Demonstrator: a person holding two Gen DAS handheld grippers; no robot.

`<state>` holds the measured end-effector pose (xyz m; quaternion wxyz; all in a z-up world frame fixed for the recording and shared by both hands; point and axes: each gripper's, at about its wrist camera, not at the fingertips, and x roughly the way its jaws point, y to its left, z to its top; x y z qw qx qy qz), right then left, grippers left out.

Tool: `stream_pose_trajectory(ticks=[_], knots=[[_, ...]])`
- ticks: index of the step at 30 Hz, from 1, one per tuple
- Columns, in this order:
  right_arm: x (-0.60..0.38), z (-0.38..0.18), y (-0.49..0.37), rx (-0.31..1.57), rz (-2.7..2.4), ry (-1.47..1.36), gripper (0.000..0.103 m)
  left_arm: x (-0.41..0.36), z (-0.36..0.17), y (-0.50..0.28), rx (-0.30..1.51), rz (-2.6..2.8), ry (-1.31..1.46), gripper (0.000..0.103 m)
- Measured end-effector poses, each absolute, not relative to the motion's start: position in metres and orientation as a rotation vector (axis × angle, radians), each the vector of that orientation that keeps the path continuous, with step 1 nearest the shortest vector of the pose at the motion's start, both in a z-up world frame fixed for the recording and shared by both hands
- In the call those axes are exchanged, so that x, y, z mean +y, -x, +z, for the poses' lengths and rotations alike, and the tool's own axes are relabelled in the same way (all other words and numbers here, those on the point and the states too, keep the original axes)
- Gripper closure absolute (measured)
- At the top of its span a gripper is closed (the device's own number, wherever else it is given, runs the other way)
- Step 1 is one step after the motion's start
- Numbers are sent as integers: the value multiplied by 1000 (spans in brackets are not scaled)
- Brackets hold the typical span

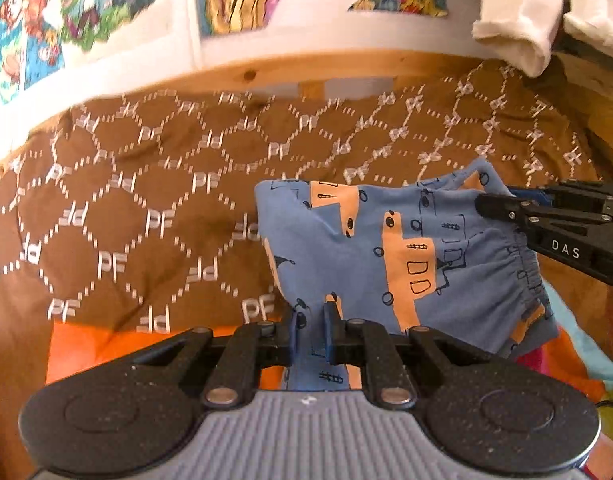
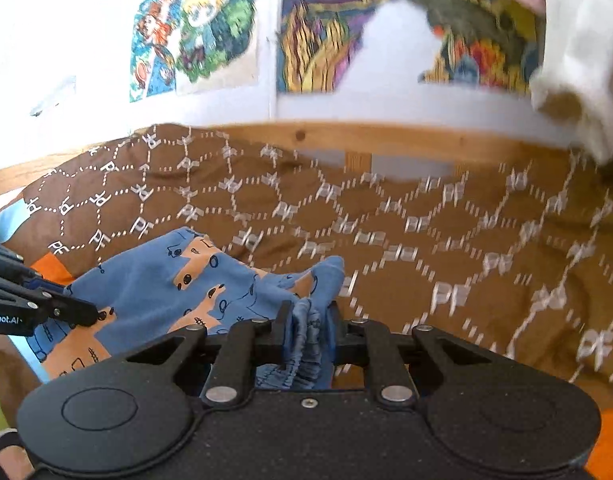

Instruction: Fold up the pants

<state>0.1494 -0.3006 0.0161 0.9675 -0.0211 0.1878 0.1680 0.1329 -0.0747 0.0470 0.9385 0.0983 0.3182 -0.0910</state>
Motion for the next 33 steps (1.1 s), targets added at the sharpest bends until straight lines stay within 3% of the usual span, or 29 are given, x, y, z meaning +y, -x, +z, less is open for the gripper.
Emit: stream_pose_trajectory(ticks=[6, 13, 25, 30, 33], knots=[[-302, 33, -149, 256, 268, 131, 87, -76, 51, -158, 579, -240, -122, 89], [-303, 45, -206, 230, 236, 168, 87, -78, 49, -208, 461, -231, -79, 89], [-315, 2, -289, 422, 289, 205, 82, -64, 3, -254, 593, -230, -53, 86], [-321, 2, -289, 425, 262, 175, 62, -66, 0, -255, 630, -216, -68, 78], [-324, 2, -288, 430, 237, 172, 47, -61, 3, -255, 642, -192, -40, 65]])
